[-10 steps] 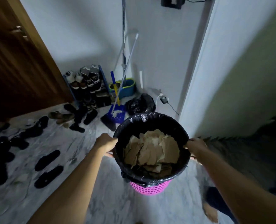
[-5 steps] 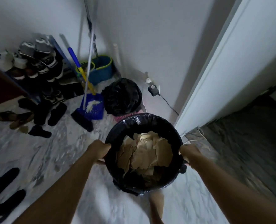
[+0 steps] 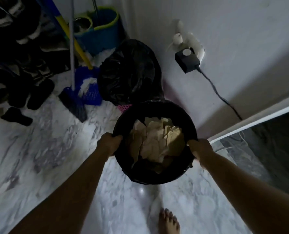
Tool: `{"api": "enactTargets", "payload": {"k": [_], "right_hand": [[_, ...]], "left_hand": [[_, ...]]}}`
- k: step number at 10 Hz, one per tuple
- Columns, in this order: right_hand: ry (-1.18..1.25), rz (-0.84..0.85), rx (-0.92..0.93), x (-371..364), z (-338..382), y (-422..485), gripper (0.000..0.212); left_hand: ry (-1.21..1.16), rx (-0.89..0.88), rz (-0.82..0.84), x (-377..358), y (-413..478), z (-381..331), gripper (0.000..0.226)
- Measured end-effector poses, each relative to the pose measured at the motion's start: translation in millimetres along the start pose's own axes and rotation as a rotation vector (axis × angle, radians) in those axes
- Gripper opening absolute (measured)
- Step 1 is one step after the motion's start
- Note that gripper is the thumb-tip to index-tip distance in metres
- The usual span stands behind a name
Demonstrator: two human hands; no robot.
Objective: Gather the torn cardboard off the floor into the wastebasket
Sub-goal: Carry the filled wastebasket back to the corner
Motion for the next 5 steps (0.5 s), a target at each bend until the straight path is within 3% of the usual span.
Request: {"api": "enactTargets", "payload": {"k": [2,3,4,5], "right_hand": [[-0.028,0.1,0.07,-13,5,8,0.056],[-0.136,0.136,0.163,-1,17,-15,0.054],[-0.199,0.156,0.362,24,48,-64,0.048],[-0.059,0.225,0.633,71,87,-151,0.042]], "left_hand": [[-0.11,-0.019,0.074,-18,3,-5,0.062],[-0.032,-0.079,0.036,-14,-7,-3,0.065],[-0.092,-0.149,0.06,2,-43,-9,0.062],[-0.274,-0.167,0.077,23,-122,4,0.04]]}}
Point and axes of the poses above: each hand's wrist, its own y-axis towards the middle knuckle, its own x-axis out of the back of the hand, z = x × y, the point moved 1 cm from there along y, towards the middle knuckle, and after that the axes turned 5 degrees about x, right-handed, at the moved point
